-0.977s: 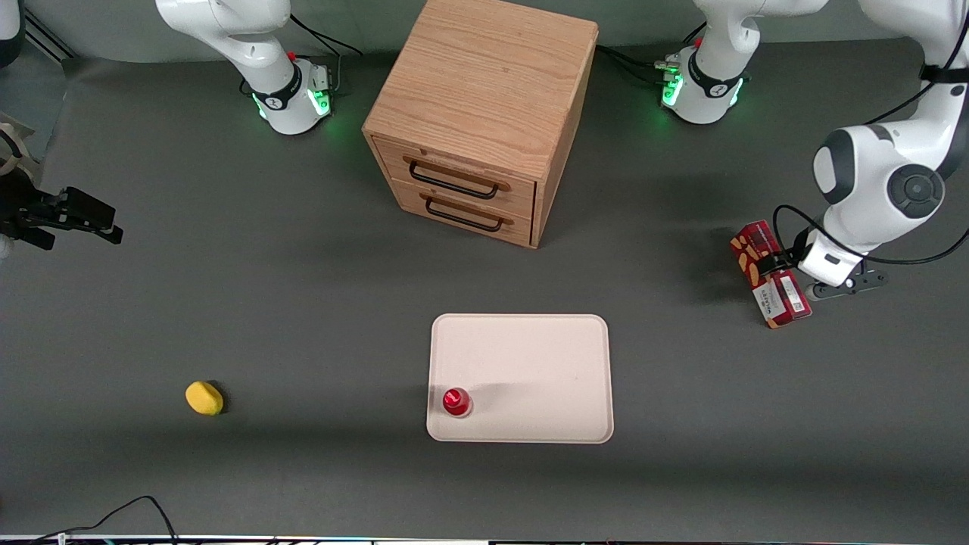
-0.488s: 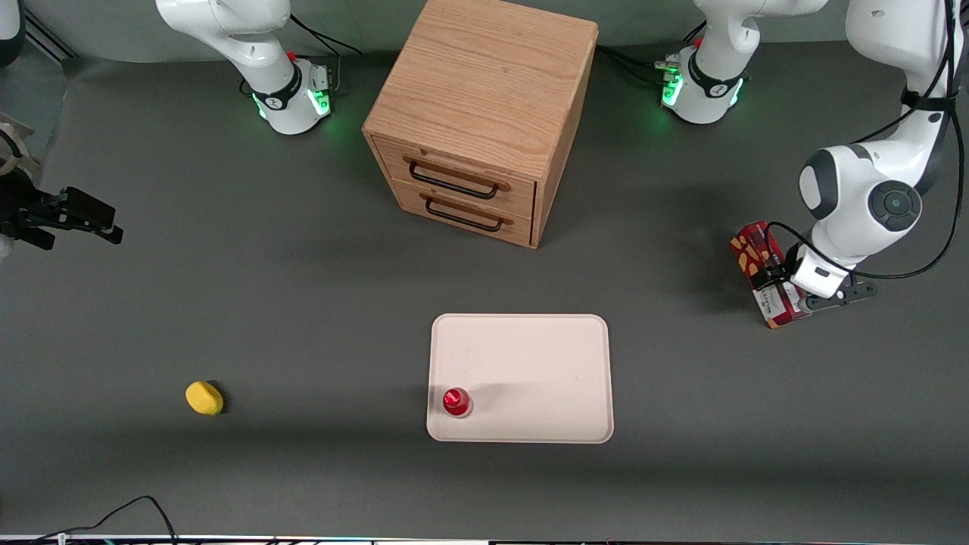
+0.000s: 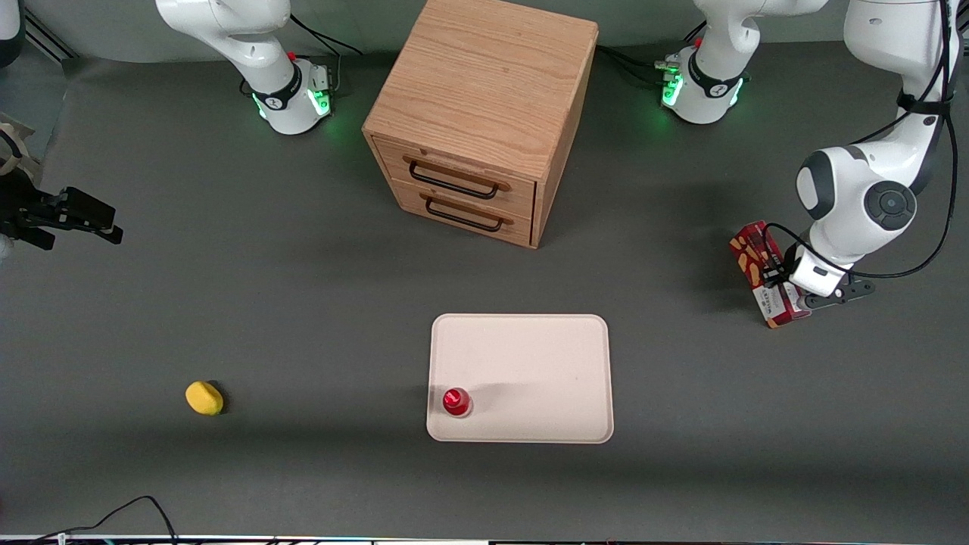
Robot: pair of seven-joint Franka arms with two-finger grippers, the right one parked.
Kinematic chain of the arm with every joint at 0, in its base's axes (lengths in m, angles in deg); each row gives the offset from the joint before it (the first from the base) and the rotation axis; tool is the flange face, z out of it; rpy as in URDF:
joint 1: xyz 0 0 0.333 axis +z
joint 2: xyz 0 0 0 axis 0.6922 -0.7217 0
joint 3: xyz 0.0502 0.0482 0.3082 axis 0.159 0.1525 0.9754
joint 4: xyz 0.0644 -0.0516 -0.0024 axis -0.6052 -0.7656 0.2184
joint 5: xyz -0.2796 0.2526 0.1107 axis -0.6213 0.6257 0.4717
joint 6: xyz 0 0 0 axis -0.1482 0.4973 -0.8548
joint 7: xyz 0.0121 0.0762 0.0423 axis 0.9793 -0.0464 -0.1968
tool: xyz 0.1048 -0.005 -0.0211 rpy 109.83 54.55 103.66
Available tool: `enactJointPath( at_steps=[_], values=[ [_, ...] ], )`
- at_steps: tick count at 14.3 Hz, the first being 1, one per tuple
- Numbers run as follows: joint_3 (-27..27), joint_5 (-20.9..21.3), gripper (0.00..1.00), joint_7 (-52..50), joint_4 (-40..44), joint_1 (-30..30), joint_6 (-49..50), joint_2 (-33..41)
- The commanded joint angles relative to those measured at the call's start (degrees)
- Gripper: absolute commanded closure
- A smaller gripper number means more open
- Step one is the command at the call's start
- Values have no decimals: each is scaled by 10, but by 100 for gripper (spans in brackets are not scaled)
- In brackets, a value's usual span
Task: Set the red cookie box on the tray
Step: 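Close the left gripper around the cookie box, then lift the cookie box and carry it toward the cream tray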
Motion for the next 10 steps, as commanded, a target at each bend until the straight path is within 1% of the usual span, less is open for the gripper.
enactJointPath(
  at_steps=[1,4,6,8,10],
  values=[
    [0,-6,100,1,-14,-1,2,17],
    [0,-5,100,2,1,-9,74,62],
    [-2,-5,100,0,31,-10,149,93],
    [-4,-6,100,-33,96,-19,257,109],
    [-11,-5,100,-76,200,-42,389,101]
  ],
)
